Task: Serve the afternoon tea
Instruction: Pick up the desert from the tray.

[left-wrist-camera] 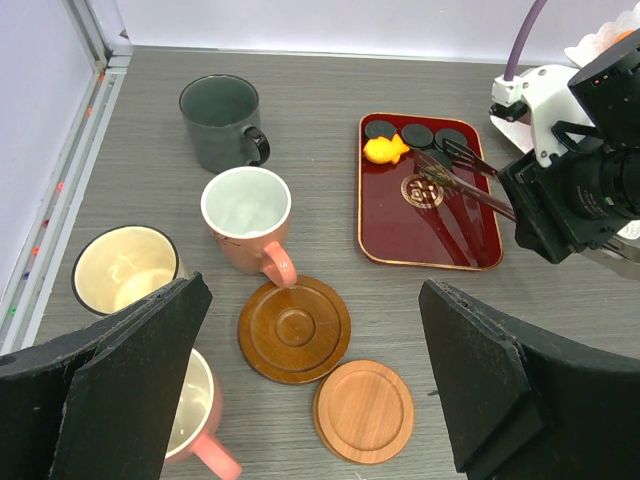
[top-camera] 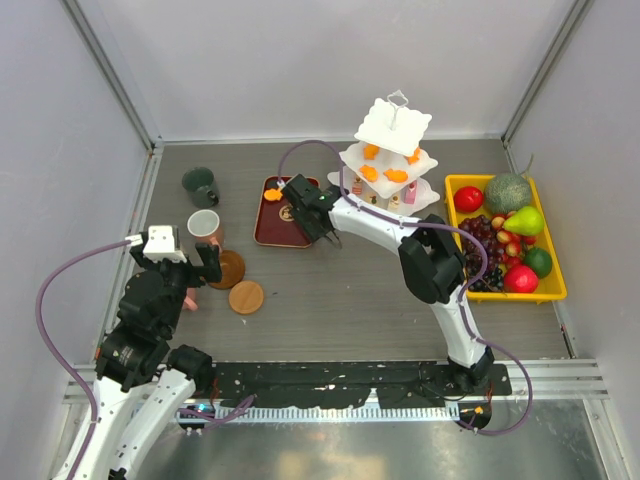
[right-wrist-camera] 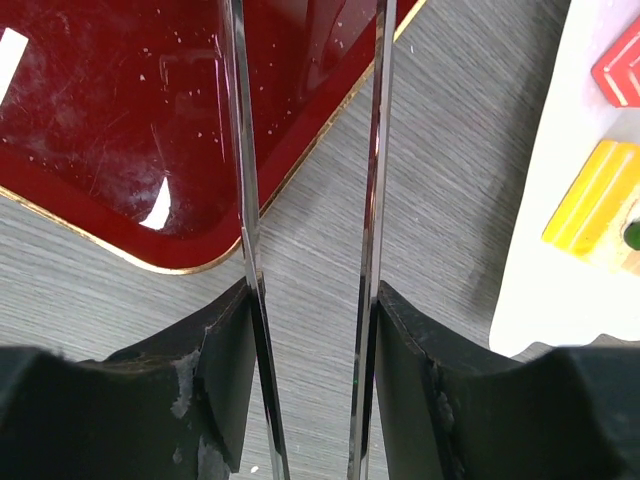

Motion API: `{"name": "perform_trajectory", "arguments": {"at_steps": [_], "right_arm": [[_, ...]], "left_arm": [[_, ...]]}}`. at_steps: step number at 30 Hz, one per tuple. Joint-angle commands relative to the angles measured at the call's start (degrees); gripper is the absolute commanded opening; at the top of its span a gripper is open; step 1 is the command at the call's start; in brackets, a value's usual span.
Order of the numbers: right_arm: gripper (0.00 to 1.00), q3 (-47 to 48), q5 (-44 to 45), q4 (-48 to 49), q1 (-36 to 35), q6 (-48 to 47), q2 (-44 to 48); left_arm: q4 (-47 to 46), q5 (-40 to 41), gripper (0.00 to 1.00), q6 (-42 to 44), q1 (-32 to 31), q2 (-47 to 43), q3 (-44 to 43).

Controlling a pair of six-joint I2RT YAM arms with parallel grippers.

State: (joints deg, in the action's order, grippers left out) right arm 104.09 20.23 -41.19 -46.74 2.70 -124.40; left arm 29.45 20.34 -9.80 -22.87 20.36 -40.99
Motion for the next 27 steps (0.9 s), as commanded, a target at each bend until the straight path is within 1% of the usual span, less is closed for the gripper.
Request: {"name": "perform_trajectory", "arguments": {"at_steps": [1,5,8,17,23,27], "right_arm": [[0.5,3.66,-0.01,0.41,0.33,-1.03,-0.76],[0.46,3.66,-0.1,-0.56,0.33,-0.68,-0.85],[0.44,1.39,-0.45,-1.0,-0.01,-0.59,0.64],[0.44,-9.51,0.43,-1.17,-2.83,-0.33,9.43],[0.44,-12.42,0.08,-2.67,-4.67,0.46,12.34],[0.44,-13.56,-0.54,-1.88,-5.2,0.9,13.74]], "left_arm": [[-2.65,-0.56,0.99,0.57,-0.15,-0.06,-0.05],[-2.73,-0.56,0.99,0.57,-0.15,0.03,0.04],[-2.73,-0.56,0.99,0.57,-0.15,-0.06,0.04],[-2.73,-0.65,0.99,0.57,-0.15,-0.06,0.03],[-2.73,-0.56,0.99,0.57,-0.15,-0.06,0.04],[-2.73,-0.47,0.99,0.57,-0.15,0.03,0.04]]}}
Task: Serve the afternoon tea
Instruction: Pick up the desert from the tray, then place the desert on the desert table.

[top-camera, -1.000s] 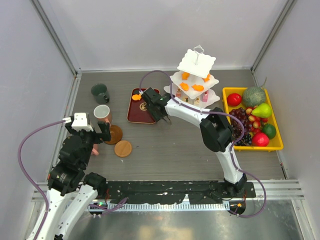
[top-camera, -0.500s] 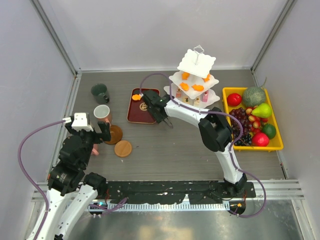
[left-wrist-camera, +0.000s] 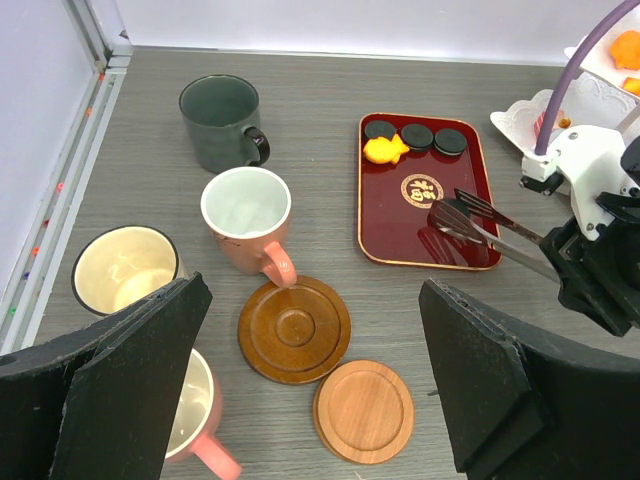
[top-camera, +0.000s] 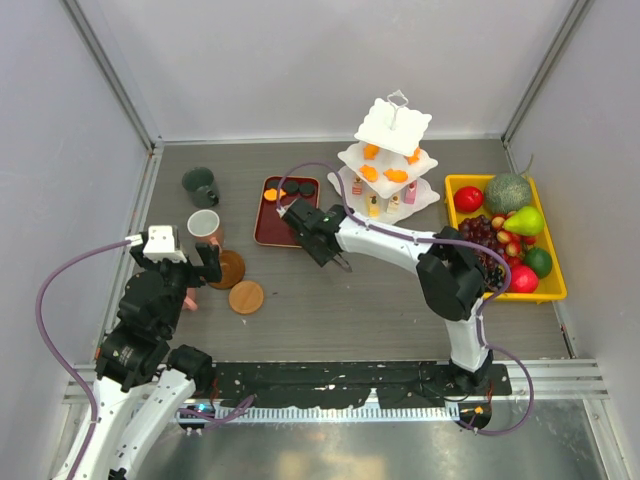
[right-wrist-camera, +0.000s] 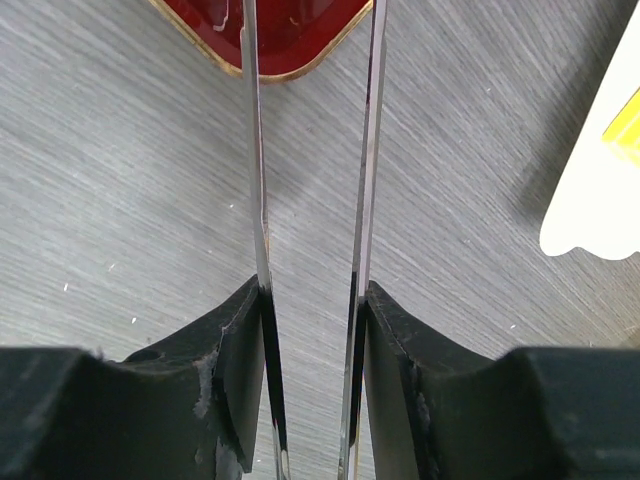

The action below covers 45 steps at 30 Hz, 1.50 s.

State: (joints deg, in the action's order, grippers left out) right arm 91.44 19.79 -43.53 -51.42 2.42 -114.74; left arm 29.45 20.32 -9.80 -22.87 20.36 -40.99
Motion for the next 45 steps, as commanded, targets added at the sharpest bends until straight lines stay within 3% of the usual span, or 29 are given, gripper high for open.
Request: {"name": "perform_trajectory", "arguments": {"at_steps": [1,20,32,39,45], "right_arm": [[0.43,-0.91,-0.28,0.46,-0.44,1.28,4.52],[0.43,2.25,1.13,-1.47,-0.61,-0.83,12.95],[0.44,8.4,6.31,-9.82,0.27,-3.91,23.41],[0.44,10.34,7.55,-14.04,5.09,-5.05,30.79],[0.44,9.81,5.79,-16.06,13.62,-4.88,36.07]], "left_arm": [[-2.65,-0.37,0.99,0.57,-0.15,-0.06,-0.05],[-2.65,-0.36,0.99,0.66,-0.15,-0.32,0.04],[-2.73,-0.63,0.99,0.57,-0.15,-0.23,0.12],[-2.73,-0.54,0.99,0.57,-0.24,-0.14,0.12],[-2.65,-0.63,0.99,0.57,-0.59,-0.06,0.12]]}}
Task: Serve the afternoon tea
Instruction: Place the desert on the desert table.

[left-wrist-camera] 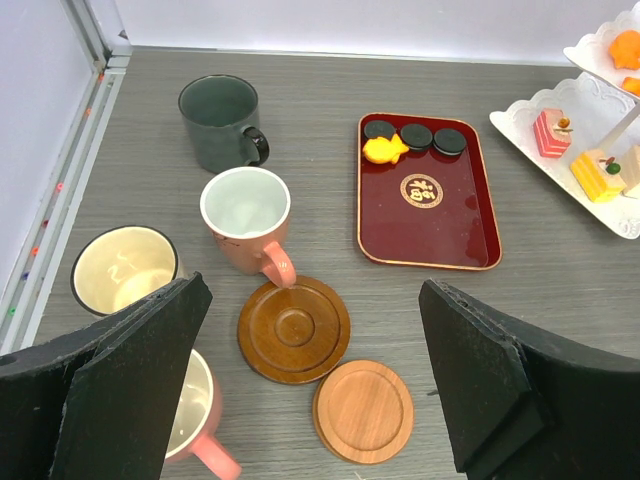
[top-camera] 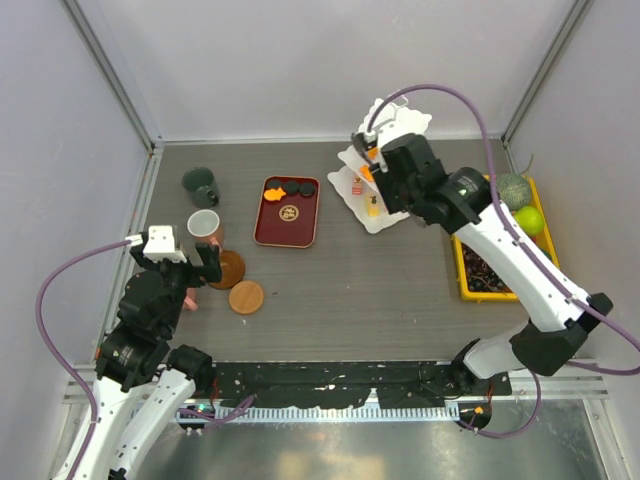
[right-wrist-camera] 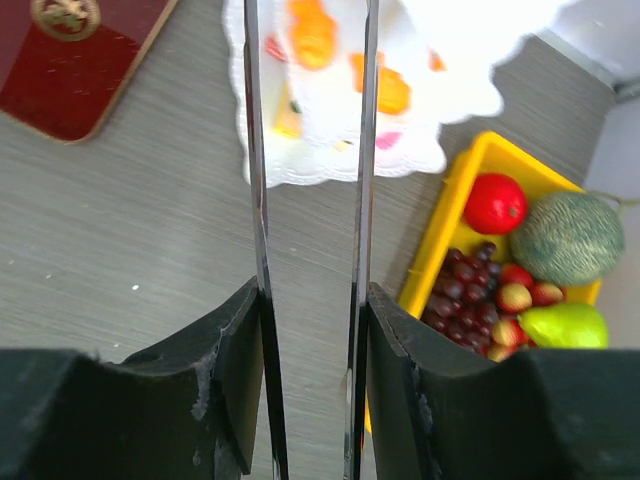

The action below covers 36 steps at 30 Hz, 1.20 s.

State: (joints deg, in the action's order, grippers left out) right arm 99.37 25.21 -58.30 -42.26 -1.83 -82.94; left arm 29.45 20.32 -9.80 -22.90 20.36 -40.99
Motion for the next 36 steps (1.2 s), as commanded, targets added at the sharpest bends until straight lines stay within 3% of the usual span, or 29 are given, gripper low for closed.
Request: {"name": "perform_trajectory", "arguments": {"at_steps": [1,14,36], "right_arm": [[0.44,1.27,0.1,-1.37,6.21,-0.9,4.88],[0.44,1.96,-1.65,0.03,18.17,-4.24,5.6],[0.43,9.52,-4.12,4.16,22.31,-6.88,-6.97]], "left_arm": [[-2.73,-0.54,0.99,0.57,-0.48,-0.06,0.12],[-2.73,-0.45,0.99,0.57,-0.57,0.03,0.12],[-2.64,-0.1,0.99,0.75,-0.57,-0.23,0.12]]}}
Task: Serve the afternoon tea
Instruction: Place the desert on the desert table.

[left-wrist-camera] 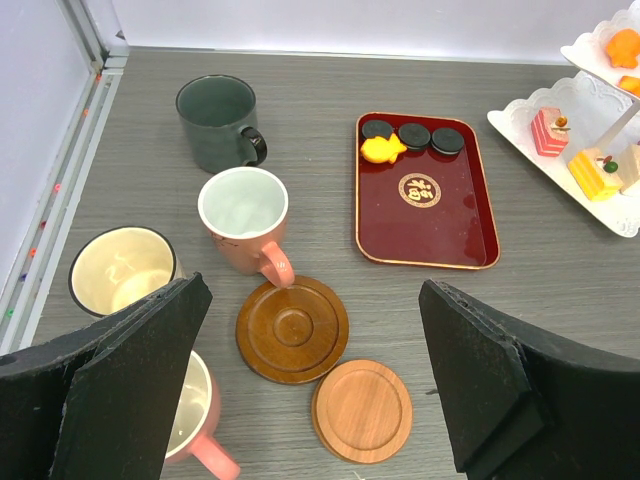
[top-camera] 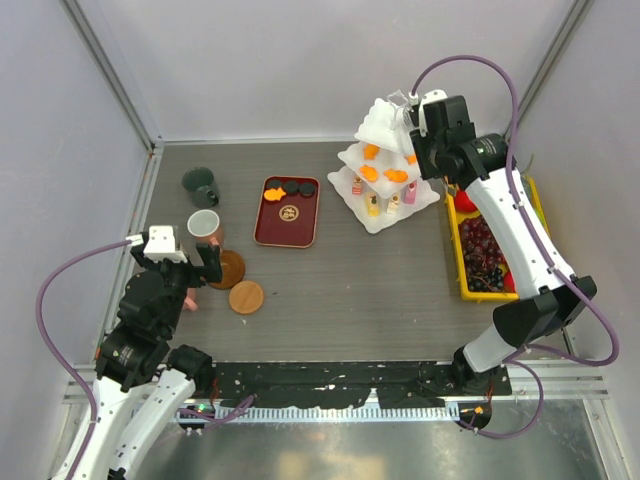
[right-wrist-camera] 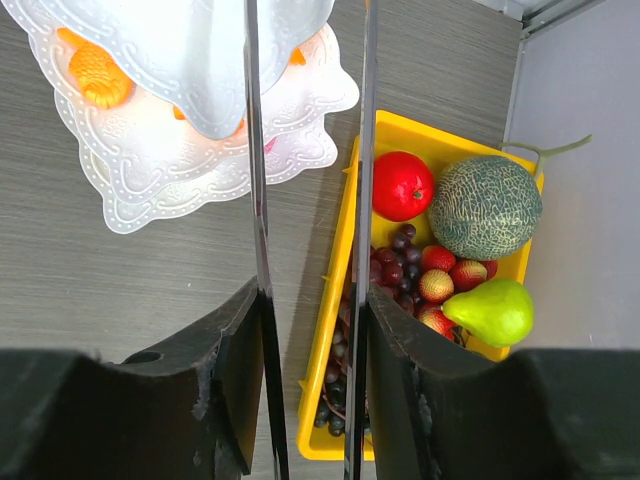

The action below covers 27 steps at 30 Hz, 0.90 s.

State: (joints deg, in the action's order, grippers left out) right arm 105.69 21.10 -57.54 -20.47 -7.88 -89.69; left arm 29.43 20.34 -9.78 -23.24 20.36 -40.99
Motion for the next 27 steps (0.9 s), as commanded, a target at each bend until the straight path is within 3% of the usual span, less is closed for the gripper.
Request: {"name": "perform_trajectory", "arguments": {"at_steps": [1,27], "right_arm": [[0.44,3.12,-0.01,3.48,0.69,-0.73,-0.22],[0.53,0.66,0.96,4.19,1.13,-0.21,0.39]], "left_arm": [[-2.62,-0.04,0.99,0.73,-0.22,-0.23,0.04],[-2.71,-0.04,0.99,0.82,-0.22,-0.14,0.12]]}}
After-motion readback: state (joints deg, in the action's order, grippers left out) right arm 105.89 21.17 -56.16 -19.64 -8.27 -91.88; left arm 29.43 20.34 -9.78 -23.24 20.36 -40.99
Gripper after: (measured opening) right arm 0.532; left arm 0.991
